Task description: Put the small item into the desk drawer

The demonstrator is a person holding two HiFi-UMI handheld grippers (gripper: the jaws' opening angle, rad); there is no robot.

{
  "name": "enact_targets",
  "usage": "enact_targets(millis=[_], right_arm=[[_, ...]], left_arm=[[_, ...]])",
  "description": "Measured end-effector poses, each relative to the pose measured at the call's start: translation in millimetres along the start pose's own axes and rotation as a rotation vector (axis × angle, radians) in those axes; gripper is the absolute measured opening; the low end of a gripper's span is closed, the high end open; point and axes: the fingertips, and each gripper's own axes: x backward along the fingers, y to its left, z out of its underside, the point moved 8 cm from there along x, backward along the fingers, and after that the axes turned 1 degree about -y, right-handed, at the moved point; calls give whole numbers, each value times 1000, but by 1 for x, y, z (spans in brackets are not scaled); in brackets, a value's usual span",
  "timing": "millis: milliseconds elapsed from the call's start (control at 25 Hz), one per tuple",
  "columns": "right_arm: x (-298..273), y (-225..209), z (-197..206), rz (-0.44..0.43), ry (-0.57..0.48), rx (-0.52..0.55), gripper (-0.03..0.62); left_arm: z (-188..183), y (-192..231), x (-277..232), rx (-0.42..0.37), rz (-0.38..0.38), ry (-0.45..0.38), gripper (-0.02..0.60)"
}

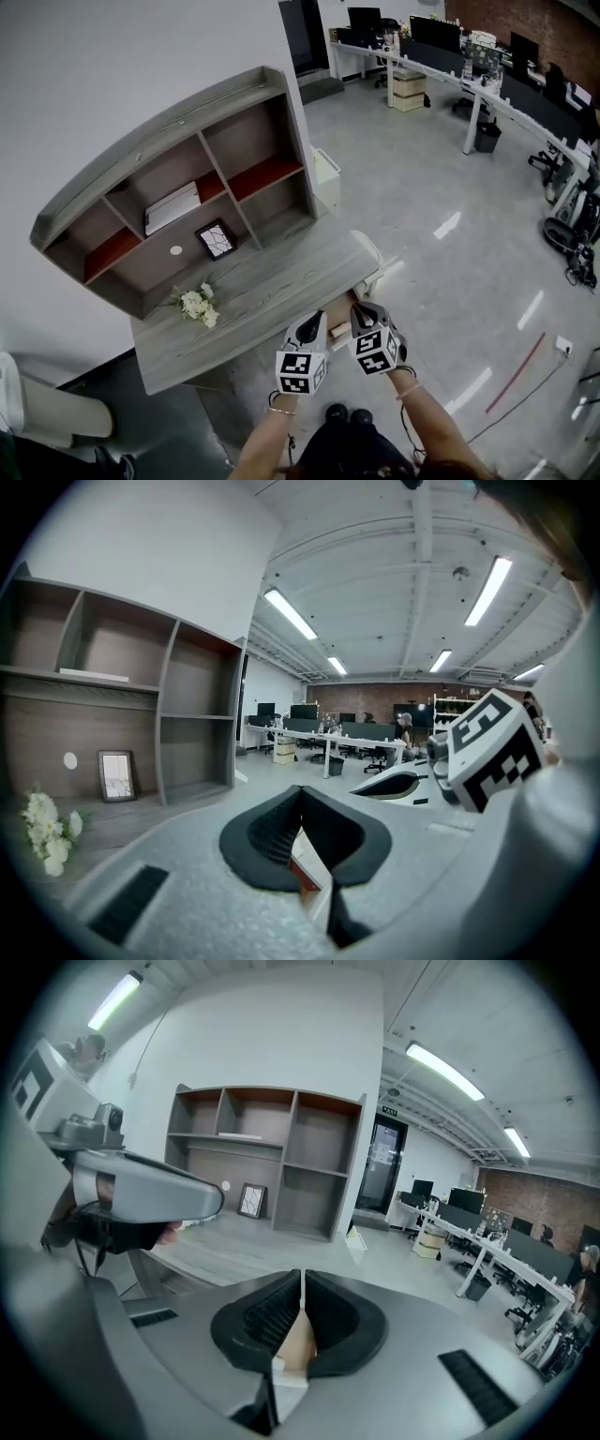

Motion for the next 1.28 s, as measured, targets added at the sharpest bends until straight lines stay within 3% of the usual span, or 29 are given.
enact_targets(millis=[440,760,1280], right_arm=[[48,-8,-39,34,-124,-57,3],[79,-17,-59,33,-182,-157,2],[106,-23,-85,56,-248,-165,2]], left_arm=[[-43,-16,17,-3,16,-41,15],[-71,-32,26,-15,37,-84,15],[-97,-38,41,-20,34,-109,15]])
